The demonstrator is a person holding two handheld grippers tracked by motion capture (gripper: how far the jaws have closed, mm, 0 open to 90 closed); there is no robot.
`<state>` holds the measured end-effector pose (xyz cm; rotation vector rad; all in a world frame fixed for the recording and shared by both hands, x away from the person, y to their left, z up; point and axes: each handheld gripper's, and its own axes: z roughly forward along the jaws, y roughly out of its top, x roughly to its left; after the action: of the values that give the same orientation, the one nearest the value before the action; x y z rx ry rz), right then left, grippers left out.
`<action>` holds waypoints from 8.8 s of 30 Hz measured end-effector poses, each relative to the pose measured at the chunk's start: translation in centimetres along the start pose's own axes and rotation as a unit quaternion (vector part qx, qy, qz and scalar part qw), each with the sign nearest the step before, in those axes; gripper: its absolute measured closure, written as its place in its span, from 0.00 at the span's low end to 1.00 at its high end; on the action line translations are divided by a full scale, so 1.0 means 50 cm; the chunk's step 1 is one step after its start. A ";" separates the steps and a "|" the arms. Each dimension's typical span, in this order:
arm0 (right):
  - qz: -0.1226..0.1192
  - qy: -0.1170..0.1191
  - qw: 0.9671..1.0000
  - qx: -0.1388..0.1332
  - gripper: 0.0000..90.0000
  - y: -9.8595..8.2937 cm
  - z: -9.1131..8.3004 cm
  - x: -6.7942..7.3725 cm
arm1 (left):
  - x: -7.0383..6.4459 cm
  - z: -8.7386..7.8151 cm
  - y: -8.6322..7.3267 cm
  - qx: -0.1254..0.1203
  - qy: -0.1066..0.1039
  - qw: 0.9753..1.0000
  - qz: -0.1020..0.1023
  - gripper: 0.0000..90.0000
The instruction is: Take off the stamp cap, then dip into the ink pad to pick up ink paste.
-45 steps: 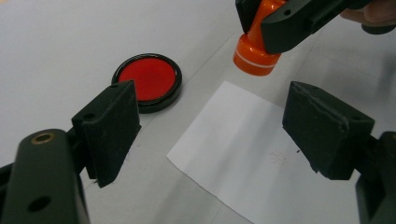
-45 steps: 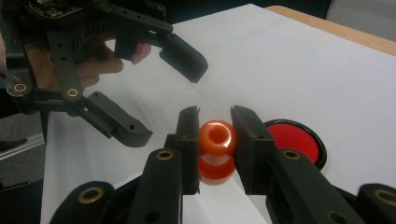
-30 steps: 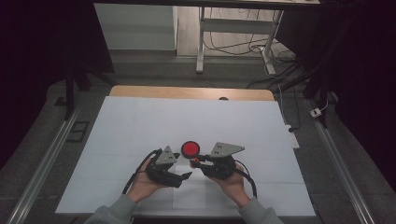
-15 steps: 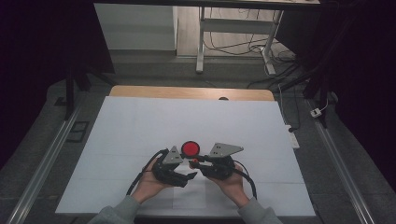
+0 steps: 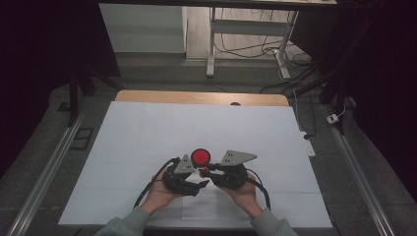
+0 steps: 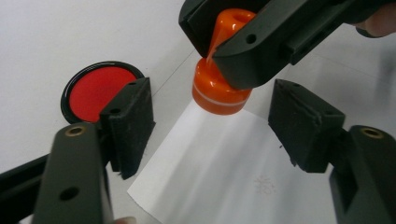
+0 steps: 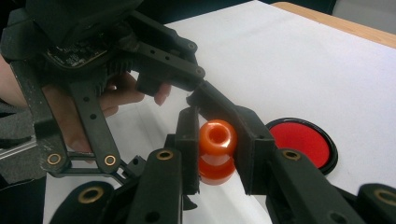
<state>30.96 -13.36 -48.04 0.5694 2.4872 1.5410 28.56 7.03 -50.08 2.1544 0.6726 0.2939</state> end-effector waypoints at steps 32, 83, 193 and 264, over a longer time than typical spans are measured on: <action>0.000 0.000 1.000 0.002 0.80 -0.001 0.002 0.000 | -0.004 0.015 -0.001 0.004 0.001 1.000 0.018 0.65; 0.000 -0.009 1.000 0.002 0.80 -0.003 0.008 0.005 | -0.004 0.019 -0.008 0.012 0.012 0.999 0.036 0.72; 0.049 -0.036 0.996 -0.061 0.80 -0.002 -0.056 -0.048 | 0.090 -0.179 -0.161 -0.020 0.076 0.995 -0.061 0.72; 0.052 -0.074 0.996 -0.001 0.80 0.039 0.071 -0.129 | 0.096 -0.193 -0.182 -0.023 0.070 0.995 -0.074 0.72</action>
<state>38.49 -12.20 -48.33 0.7941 2.3788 1.4767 25.10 20.65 -51.32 2.0414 0.8916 0.3789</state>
